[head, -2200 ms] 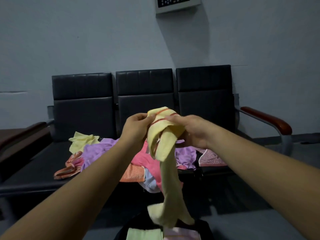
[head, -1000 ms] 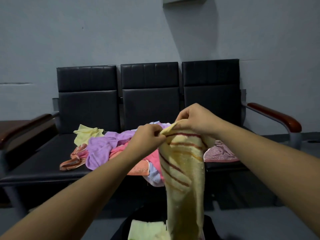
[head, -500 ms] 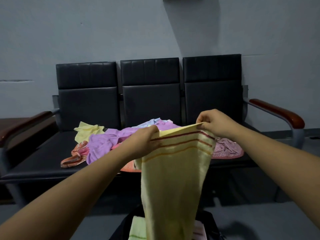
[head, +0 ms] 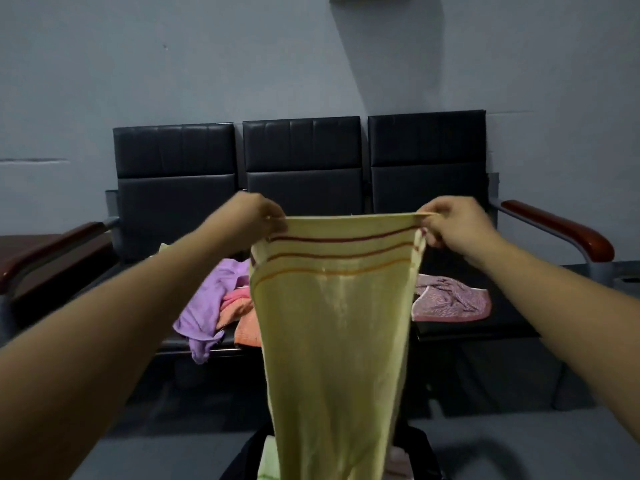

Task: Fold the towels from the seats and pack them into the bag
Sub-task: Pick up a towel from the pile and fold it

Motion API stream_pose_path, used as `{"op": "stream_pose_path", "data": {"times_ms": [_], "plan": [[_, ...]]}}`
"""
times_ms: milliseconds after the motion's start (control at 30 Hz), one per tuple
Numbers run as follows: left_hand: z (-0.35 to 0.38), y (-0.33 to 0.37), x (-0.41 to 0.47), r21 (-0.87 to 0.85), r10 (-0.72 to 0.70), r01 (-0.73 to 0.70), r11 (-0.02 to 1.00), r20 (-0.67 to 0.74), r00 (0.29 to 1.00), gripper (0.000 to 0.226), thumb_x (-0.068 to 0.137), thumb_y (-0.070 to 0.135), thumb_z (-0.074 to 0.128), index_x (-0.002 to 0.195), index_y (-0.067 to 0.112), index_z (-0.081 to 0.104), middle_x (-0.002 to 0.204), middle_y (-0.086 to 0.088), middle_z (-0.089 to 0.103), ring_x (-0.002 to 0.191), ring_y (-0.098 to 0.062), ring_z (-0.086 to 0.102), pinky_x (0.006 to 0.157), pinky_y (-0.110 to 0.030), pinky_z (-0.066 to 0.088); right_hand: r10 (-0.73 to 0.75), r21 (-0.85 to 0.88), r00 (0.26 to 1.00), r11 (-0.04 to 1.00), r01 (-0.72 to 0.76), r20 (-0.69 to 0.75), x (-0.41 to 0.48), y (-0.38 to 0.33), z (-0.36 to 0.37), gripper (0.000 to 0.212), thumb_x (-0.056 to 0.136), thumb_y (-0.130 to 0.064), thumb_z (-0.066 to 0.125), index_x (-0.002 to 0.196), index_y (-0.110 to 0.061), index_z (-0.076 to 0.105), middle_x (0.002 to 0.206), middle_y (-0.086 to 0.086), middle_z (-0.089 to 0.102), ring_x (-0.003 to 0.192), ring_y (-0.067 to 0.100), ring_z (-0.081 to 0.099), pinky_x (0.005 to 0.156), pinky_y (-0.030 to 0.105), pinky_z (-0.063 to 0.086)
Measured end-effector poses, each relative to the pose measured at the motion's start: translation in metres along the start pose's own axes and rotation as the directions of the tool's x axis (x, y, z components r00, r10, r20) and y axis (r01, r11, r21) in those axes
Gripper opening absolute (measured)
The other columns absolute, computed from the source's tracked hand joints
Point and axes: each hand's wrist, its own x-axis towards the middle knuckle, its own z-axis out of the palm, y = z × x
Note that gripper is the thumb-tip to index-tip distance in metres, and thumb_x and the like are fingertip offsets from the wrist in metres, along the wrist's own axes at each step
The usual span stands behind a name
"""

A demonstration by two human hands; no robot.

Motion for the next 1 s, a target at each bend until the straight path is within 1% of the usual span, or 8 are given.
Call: {"op": "stream_pose_path", "data": {"times_ms": [100, 267, 400, 500, 667, 833, 967, 1000], "plan": [[-0.015, -0.009, 0.015, 0.098, -0.018, 0.016, 0.995, 0.021, 1.000, 0.021, 0.098, 0.024, 0.061, 0.113, 0.016, 0.074, 0.100, -0.001, 0.070, 0.085, -0.017, 0.060, 0.078, -0.030, 0.046, 0.044, 0.277, 0.998, 0.961, -0.028, -0.052, 0.009, -0.013, -0.010, 0.010, 0.094, 0.004, 0.062, 0.101, 0.002, 0.069, 0.071, 0.009, 0.063, 0.046, 0.003, 0.053, 0.051, 0.016, 0.050], [-0.011, -0.027, 0.009, 0.253, -0.077, 0.025, 0.967, 0.199, 0.977, 0.021, 0.098, 0.026, 0.059, 0.107, 0.014, 0.074, 0.090, -0.003, 0.071, 0.082, -0.022, 0.068, 0.075, -0.031, 0.055, 0.150, 0.305, 0.986, 0.944, -0.123, -0.068, 0.012, -0.005, -0.013, 0.013, 0.088, -0.007, 0.075, 0.098, -0.001, 0.069, 0.072, 0.007, 0.065, 0.051, 0.008, 0.055, 0.052, 0.020, 0.049], [0.006, -0.037, -0.004, -0.185, -0.108, 0.152, 0.971, 0.225, 0.968, 0.012, 0.096, 0.013, 0.064, 0.107, 0.015, 0.066, 0.091, -0.007, 0.070, 0.072, -0.017, 0.072, 0.057, -0.020, 0.056, 0.252, 0.314, 0.964, 0.925, -0.216, -0.080, 0.014, 0.014, -0.008, 0.021, 0.091, -0.006, 0.072, 0.108, 0.006, 0.066, 0.075, 0.009, 0.065, 0.049, 0.006, 0.060, 0.051, 0.019, 0.052], [0.003, -0.031, -0.012, -0.654, -0.078, 0.187, 0.733, 0.192, 0.978, 0.017, 0.097, 0.007, 0.061, 0.113, 0.013, 0.061, 0.092, -0.018, 0.065, 0.076, -0.024, 0.069, 0.060, -0.024, 0.058, 0.282, 0.329, 0.958, 0.910, -0.252, -0.046, 0.014, 0.012, -0.007, 0.015, 0.097, -0.004, 0.063, 0.111, 0.002, 0.066, 0.081, 0.010, 0.066, 0.061, 0.012, 0.062, 0.060, 0.022, 0.055], [-0.011, -0.014, -0.013, -0.840, 0.076, 0.156, 0.520, 0.227, 0.971, 0.019, 0.097, 0.001, 0.057, 0.112, 0.003, 0.068, 0.104, -0.015, 0.073, 0.095, -0.023, 0.071, 0.076, -0.022, 0.059, 0.195, 0.265, 0.968, 0.953, -0.149, -0.160, 0.017, -0.004, -0.005, 0.018, 0.097, -0.003, 0.061, 0.110, -0.014, 0.063, 0.086, 0.007, 0.064, 0.057, 0.011, 0.061, 0.053, 0.020, 0.053], [-0.016, 0.005, -0.007, -0.597, 0.160, -0.019, 0.802, 0.184, 0.970, 0.019, 0.093, 0.012, 0.068, 0.112, 0.011, 0.071, 0.099, -0.004, 0.078, 0.090, -0.013, 0.075, 0.079, -0.023, 0.060, 0.089, 0.232, 0.996, 0.969, -0.086, -0.004, 0.006, -0.033, 0.009, 0.024, 0.095, 0.005, 0.054, 0.088, -0.012, 0.070, 0.081, 0.011, 0.068, 0.056, 0.012, 0.063, 0.056, 0.021, 0.053], [-0.012, 0.029, -0.005, -0.498, 0.121, -0.078, 0.864, 0.053, 0.991, 0.014, 0.094, 0.025, 0.067, 0.101, 0.015, 0.074, 0.086, 0.002, 0.075, 0.071, -0.002, 0.071, 0.061, -0.012, 0.052, -0.107, 0.354, 0.954, 0.935, 0.001, 0.282, -0.018, -0.064, 0.032, 0.006, 0.093, -0.011, 0.069, 0.092, -0.006, 0.072, 0.081, 0.017, 0.071, 0.069, 0.021, 0.069, 0.067, 0.027, 0.057], [-0.011, 0.033, -0.004, -0.483, 0.113, -0.091, 0.871, 0.018, 0.993, 0.015, 0.094, 0.028, 0.067, 0.100, 0.016, 0.074, 0.083, 0.003, 0.073, 0.067, 0.001, 0.068, 0.058, -0.012, 0.050, -0.162, 0.337, 0.929, 0.940, 0.043, 0.332, -0.024, -0.070, 0.037, 0.016, 0.091, -0.020, 0.074, 0.095, -0.005, 0.073, 0.082, 0.016, 0.073, 0.071, 0.021, 0.070, 0.068, 0.027, 0.058]]}}
